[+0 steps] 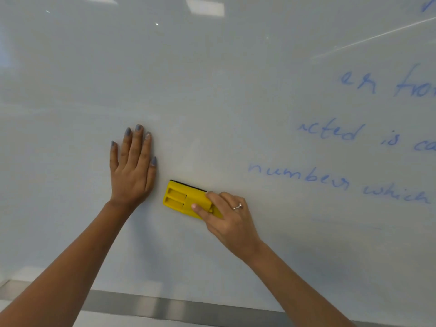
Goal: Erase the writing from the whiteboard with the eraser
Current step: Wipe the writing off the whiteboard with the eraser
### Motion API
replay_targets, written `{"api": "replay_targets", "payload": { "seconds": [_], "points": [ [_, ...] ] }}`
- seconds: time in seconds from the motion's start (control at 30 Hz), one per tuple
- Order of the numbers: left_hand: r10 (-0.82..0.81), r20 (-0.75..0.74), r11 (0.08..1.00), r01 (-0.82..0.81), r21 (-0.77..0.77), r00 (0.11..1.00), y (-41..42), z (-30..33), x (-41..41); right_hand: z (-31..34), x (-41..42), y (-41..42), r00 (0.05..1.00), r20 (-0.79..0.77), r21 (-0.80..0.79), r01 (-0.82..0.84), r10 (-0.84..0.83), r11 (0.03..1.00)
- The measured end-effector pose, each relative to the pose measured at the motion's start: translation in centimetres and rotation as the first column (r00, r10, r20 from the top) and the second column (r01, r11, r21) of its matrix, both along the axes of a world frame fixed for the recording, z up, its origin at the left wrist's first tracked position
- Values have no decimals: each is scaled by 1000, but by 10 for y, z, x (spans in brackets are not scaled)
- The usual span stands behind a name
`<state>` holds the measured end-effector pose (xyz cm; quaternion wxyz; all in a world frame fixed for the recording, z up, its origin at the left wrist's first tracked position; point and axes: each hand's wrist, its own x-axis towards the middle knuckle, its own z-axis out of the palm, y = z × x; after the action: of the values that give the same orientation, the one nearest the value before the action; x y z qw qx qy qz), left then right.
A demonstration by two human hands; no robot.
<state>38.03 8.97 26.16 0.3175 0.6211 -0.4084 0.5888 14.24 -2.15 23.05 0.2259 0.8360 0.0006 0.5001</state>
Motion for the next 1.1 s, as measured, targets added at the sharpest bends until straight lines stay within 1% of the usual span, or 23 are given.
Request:
{"api": "replay_targets", "payload": {
  "seconds": [0.1, 0.2, 0.33, 0.5, 0.67, 0.93, 1.1],
  "points": [
    [-5, 14, 1000, 5, -9, 1000, -2, 0, 0, -18, 10, 2, 1000, -13, -26, 19, -20, 999],
    [-27, 21, 1000, 27, -12, 999, -1, 1, 0, -30, 3, -3, 997, -48, -52, 60, -62, 997],
    [-127, -25, 992, 127, -9, 992, 0, 1, -9, -40, -23, -14, 990, -87, -66, 101, -107, 993],
    [-229, -16, 973, 230, 6, 973, -18, -2, -45, -42, -54, -27, 985, -81, -57, 146, -150, 988],
    [-291, -35, 956, 292, 19, 956, -45, 0, -89, -42, -86, -48, 980, -32, -60, 196, -198, 979],
    [-273, -107, 960, 277, 33, 956, -79, -12, -138, -29, -155, -94, 974, -7, -55, 227, -228, 972],
    [-226, -124, 971, 233, 44, 966, -94, -25, -157, -20, -205, -126, 972, -34, -84, 229, -232, 970]
  ]
}}
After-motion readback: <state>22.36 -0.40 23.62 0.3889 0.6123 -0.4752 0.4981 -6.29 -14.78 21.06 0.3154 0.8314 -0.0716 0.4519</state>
